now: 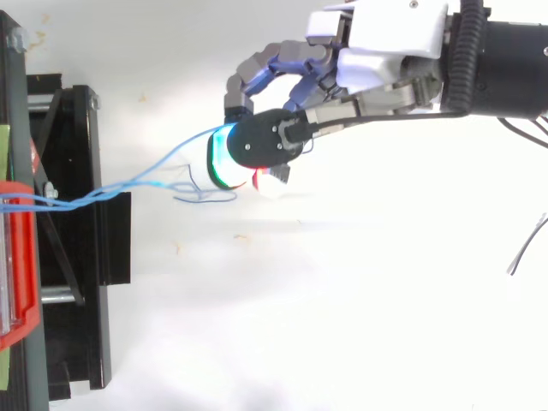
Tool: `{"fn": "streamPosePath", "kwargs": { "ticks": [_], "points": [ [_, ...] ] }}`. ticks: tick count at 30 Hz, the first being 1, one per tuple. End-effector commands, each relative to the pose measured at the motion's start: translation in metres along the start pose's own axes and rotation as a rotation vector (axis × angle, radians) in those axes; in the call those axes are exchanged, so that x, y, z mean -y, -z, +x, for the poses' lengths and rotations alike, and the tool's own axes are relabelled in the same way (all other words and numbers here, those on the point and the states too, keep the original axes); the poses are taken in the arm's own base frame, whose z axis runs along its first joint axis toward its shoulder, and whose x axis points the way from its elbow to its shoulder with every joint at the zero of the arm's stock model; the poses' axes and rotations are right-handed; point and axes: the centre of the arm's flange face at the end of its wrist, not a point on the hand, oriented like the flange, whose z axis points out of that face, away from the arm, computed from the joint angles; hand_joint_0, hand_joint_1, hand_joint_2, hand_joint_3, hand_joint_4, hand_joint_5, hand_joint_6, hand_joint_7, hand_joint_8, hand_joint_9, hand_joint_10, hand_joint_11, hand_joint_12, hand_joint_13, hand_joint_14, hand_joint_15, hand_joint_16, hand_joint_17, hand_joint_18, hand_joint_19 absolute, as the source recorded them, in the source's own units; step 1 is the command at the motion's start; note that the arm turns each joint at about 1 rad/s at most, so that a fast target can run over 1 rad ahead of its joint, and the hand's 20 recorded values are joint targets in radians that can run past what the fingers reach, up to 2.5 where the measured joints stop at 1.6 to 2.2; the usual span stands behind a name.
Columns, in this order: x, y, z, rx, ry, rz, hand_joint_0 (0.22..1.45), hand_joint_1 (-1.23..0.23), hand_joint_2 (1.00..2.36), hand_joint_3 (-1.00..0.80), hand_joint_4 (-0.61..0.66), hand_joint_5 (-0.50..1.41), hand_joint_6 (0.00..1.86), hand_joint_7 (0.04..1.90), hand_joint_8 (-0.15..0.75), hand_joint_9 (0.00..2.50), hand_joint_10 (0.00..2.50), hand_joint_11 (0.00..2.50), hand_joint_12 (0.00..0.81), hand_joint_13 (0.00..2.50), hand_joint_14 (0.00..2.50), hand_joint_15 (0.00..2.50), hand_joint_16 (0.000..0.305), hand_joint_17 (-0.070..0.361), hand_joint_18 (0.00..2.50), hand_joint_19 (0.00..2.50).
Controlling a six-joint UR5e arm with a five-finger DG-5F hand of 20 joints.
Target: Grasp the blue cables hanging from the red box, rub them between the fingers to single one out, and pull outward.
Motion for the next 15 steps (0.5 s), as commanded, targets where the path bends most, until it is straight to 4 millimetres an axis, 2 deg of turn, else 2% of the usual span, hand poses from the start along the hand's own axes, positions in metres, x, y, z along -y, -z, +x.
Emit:
{"fn": "streamPosePath", "kwargs": {
  "ticks": [1,5,9,15],
  "points": [
    [0.0106,0.0037,-0.0083,0.050,0.059,0.062,0.50,-0.53,1.00,-0.50,0.13,-0.11,0.75,0.97,0.247,0.98,0.02,0.72,0.358,0.80,0.03,0.64,0.049,0.110,0.59,0.52],
    [0.0120,0.0071,-0.0135,0.113,0.154,0.086,0.50,-0.53,1.00,-0.50,0.13,-0.10,0.69,1.03,0.251,0.98,0.02,0.73,0.359,0.79,0.02,0.64,0.049,0.111,0.59,0.51],
    [0.0121,0.0077,-0.0142,0.154,0.262,0.089,0.50,-0.53,1.00,-0.50,0.12,-0.11,0.70,1.03,0.254,1.13,0.02,1.01,0.362,0.84,0.02,0.68,0.049,0.111,0.59,0.52],
    [0.0056,0.0044,-0.0103,0.168,0.295,0.052,0.50,-0.53,1.00,-0.50,0.12,-0.13,0.73,0.96,0.248,1.16,0.02,1.11,0.362,0.86,0.03,0.73,0.049,0.110,0.60,0.52]
  ]
}}
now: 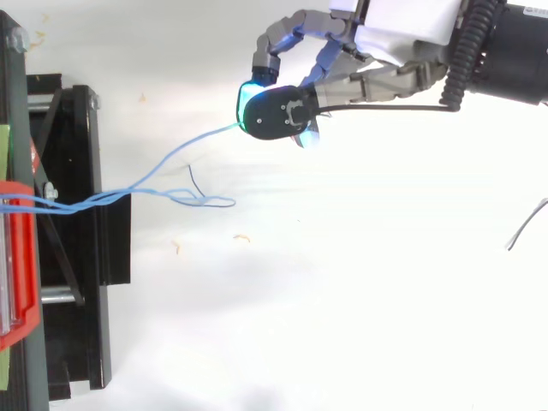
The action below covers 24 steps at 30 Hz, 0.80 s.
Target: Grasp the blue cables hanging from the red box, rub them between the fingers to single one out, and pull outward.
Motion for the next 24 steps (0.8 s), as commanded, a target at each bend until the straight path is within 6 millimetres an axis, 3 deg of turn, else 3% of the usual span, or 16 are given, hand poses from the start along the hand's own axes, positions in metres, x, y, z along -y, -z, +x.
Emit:
{"fn": "streamPosePath", "kwargs": {
  "ticks": [1,9,15,24],
  "points": [
    [-0.007,-0.002,0.001,0.010,0.008,-0.029,0.50,-0.54,1.00,-0.50,0.12,-0.13,0.73,0.96,0.257,1.16,0.02,1.11,0.362,0.86,0.03,0.72,0.049,0.110,0.60,0.52],
    [-0.035,-0.001,-0.001,0.013,-0.005,-0.068,0.51,-0.54,1.00,-0.50,0.12,-0.13,0.75,0.94,0.251,1.15,0.02,1.11,0.359,0.87,0.03,0.72,0.049,0.110,0.60,0.53],
    [-0.075,0.012,0.001,-0.003,0.001,-0.057,0.51,-0.55,1.00,-0.50,0.11,-0.13,0.78,0.92,0.249,1.15,0.02,1.10,0.357,0.87,0.03,0.72,0.048,0.109,0.61,0.52],
    [-0.081,0.021,0.017,-0.030,-0.022,-0.023,0.52,-0.63,1.00,-0.49,0.11,-0.14,0.82,0.92,0.249,1.16,0.02,1.11,0.351,0.88,0.03,0.71,0.048,0.107,0.61,0.52]
  ]
}}
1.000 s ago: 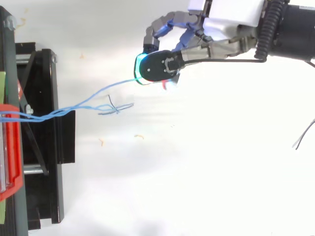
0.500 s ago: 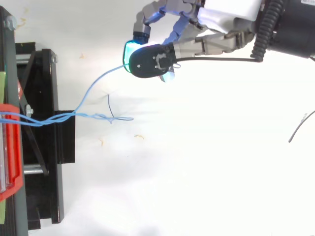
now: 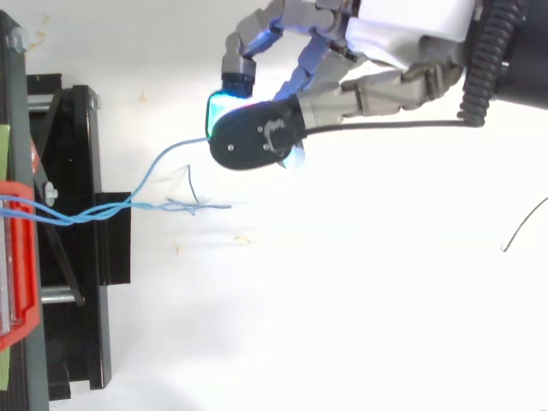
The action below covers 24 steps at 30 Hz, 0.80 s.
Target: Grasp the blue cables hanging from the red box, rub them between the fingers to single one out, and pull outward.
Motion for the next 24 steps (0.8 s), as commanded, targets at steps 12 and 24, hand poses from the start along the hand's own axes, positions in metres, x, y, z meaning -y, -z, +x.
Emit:
{"fn": "streamPosePath", "kwargs": {
  "ticks": [12,24],
  "points": [
    [-0.002,0.007,0.021,-0.025,-0.033,0.019,0.58,-0.75,1.01,-0.38,0.08,-0.15,0.87,0.96,0.236,1.15,0.02,1.14,0.334,0.89,0.03,0.72,0.045,0.102,0.64,0.53],
    [-0.003,0.008,0.025,-0.030,-0.049,0.023,0.60,-0.78,1.02,-0.12,0.03,-0.13,0.92,1.01,0.260,1.18,0.02,1.10,0.359,0.92,0.03,0.70,0.050,0.112,0.70,0.49]
  ]
}}
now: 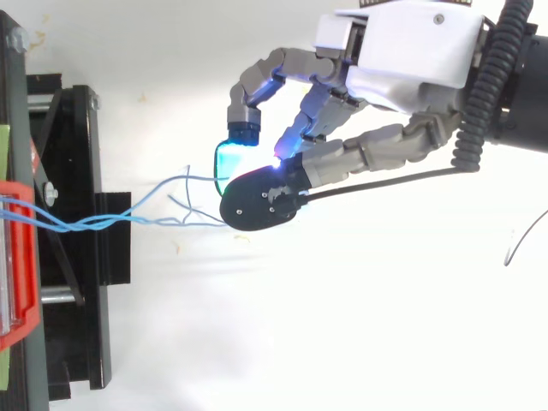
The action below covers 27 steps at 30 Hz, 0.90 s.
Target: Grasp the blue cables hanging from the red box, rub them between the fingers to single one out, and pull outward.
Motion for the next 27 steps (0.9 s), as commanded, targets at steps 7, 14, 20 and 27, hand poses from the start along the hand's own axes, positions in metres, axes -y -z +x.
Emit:
{"fn": "streamPosePath", "kwargs": {
  "ticks": [7,14,20,27],
  "points": [
    [-0.001,0.001,0.004,-0.005,0.000,-0.002,0.61,-0.81,1.01,-0.02,0.00,-0.10,0.92,1.10,0.277,1.16,0.02,0.96,0.378,0.93,0.03,0.69,0.053,0.119,0.73,0.47],
    [-0.002,0.001,0.010,-0.019,-0.041,-0.005,0.61,-0.83,1.01,0.03,-0.03,-0.09,0.91,1.14,0.272,1.05,0.02,0.63,0.387,0.89,0.02,0.56,0.054,0.122,0.74,0.39],
    [-0.002,0.002,0.024,-0.051,-0.061,-0.006,0.61,-0.85,1.00,0.04,-0.06,-0.08,0.89,1.15,0.269,0.86,0.01,0.22,0.402,0.79,0.01,0.30,0.052,0.117,0.67,0.24],
    [0.003,0.001,0.032,-0.069,-0.070,-0.014,0.59,-0.85,1.05,0.03,-0.07,-0.07,0.89,1.16,0.268,0.78,0.00,0.14,0.401,0.74,0.01,0.28,0.052,0.118,0.60,0.20]
  ]
}}
